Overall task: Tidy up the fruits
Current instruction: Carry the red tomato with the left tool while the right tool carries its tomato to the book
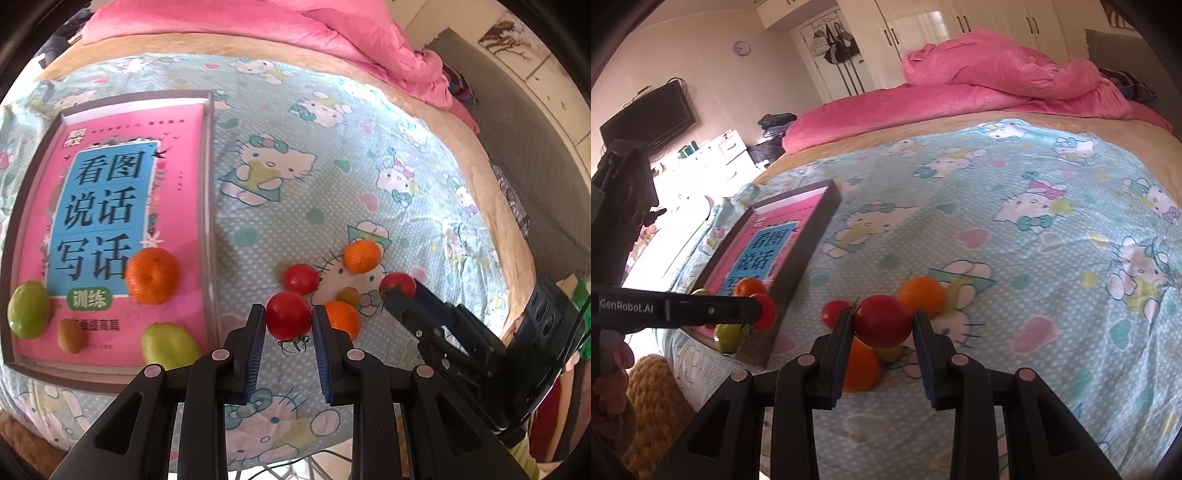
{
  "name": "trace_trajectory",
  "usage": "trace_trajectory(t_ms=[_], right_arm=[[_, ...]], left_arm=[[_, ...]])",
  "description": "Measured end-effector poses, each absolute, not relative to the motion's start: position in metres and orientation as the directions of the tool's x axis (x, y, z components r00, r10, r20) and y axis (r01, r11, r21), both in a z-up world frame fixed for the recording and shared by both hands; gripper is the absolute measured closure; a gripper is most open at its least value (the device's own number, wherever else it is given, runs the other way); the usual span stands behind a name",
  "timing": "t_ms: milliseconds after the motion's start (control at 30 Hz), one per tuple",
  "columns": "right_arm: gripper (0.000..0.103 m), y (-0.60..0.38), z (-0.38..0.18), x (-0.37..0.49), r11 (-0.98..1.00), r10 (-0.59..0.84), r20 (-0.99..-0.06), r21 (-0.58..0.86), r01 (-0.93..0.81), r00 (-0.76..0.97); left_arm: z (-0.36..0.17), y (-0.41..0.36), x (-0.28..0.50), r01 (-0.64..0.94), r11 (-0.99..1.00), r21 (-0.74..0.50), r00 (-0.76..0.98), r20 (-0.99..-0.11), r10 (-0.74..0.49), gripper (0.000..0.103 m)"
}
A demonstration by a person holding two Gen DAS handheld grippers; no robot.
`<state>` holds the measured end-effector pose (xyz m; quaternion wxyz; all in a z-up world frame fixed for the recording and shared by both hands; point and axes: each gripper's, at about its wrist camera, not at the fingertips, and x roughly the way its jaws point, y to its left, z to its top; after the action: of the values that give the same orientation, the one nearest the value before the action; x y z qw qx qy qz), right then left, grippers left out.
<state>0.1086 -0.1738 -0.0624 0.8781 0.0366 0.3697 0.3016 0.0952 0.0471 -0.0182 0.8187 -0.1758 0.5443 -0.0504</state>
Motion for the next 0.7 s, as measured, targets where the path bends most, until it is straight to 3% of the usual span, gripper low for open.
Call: trace_trajectory(t_ms=[700], right_arm=[[0.069, -0.086, -0.043, 0.071, 0.700, 0.662, -0.611, 0.295, -0.650, 0.435]], left_arm=[[-0.003, 0.151, 0.053, -0.279, 0.883, -0.378, 0.495, -0.844, -0.205, 0.077]])
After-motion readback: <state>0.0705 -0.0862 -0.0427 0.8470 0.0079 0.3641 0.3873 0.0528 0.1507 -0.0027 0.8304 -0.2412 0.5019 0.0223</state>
